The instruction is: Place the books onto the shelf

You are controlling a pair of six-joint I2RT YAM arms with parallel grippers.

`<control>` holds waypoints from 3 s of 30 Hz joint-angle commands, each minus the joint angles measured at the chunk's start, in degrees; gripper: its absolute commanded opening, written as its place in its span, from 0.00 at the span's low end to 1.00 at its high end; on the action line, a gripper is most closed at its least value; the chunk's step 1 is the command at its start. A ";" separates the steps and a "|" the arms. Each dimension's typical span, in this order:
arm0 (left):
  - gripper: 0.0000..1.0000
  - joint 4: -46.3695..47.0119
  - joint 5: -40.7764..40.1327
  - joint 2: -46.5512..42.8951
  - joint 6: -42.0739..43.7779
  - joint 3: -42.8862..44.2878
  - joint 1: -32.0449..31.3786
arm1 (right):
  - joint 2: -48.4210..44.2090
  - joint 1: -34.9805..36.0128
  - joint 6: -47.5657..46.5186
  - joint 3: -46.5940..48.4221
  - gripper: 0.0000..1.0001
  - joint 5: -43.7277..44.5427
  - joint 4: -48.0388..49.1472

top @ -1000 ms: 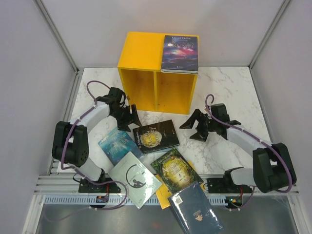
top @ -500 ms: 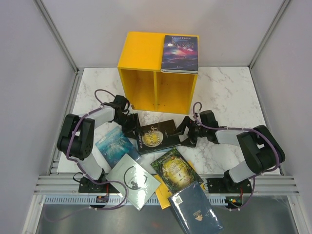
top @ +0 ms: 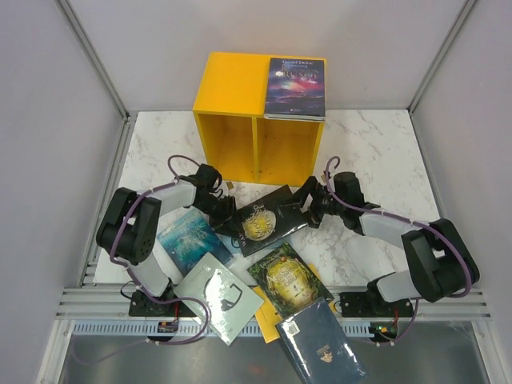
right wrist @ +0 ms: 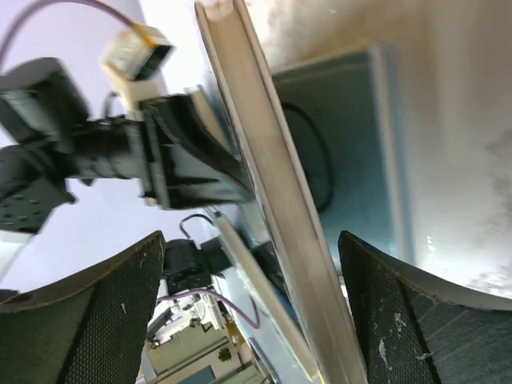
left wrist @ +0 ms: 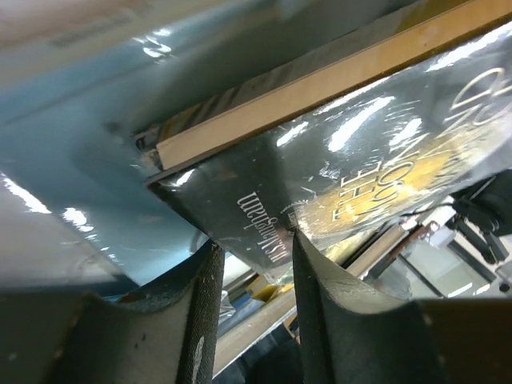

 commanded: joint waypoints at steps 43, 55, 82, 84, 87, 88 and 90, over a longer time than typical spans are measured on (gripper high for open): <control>0.79 5.00 5.82 -32.13 12.39 11.69 2.03 | -15.83 1.20 -3.45 24.74 0.00 -25.80 -8.32; 0.72 25.10 37.01 -29.22 -5.94 4.06 2.03 | -13.90 1.20 10.97 23.68 0.00 -24.14 11.29; 0.02 38.83 18.93 -28.88 -34.53 21.52 4.31 | -11.79 1.20 15.98 27.19 0.98 -14.65 13.23; 0.02 44.27 20.33 -27.82 -37.95 24.07 4.49 | -11.62 1.20 14.84 27.99 0.98 -13.94 11.74; 0.02 49.10 23.05 -26.32 -43.93 27.23 5.02 | -11.53 1.20 14.31 29.04 0.98 -13.06 10.68; 0.02 49.38 23.49 -26.32 -44.47 27.94 5.45 | -11.53 1.20 14.22 29.05 0.98 -12.89 10.50; 0.02 50.60 24.55 -26.67 -46.66 28.91 6.07 | -12.05 0.94 12.65 29.13 0.98 -12.18 8.06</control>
